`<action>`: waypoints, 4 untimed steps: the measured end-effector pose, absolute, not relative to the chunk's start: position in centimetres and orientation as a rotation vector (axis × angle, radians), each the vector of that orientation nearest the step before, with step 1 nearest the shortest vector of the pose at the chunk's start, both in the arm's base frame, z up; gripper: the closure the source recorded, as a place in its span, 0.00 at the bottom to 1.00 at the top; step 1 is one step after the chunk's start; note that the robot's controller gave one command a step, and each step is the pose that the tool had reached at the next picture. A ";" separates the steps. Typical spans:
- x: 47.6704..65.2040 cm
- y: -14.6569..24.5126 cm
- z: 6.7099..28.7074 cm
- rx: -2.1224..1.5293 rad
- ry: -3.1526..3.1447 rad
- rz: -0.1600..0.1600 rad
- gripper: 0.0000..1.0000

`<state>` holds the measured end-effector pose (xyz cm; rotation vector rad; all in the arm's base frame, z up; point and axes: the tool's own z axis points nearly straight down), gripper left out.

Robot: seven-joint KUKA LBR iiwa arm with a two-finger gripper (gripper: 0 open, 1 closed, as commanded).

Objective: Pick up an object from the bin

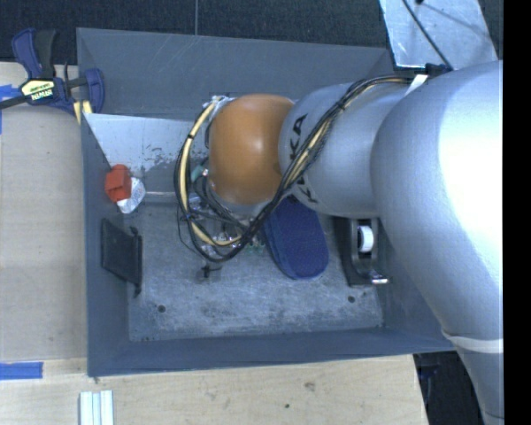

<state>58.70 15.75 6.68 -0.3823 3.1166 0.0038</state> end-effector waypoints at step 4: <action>54.3 22.5 21.7 -0.634 3.068 0.003 1.00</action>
Offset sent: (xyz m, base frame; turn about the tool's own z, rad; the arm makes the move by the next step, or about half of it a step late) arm 0.0152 0.0274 0.0890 -0.0057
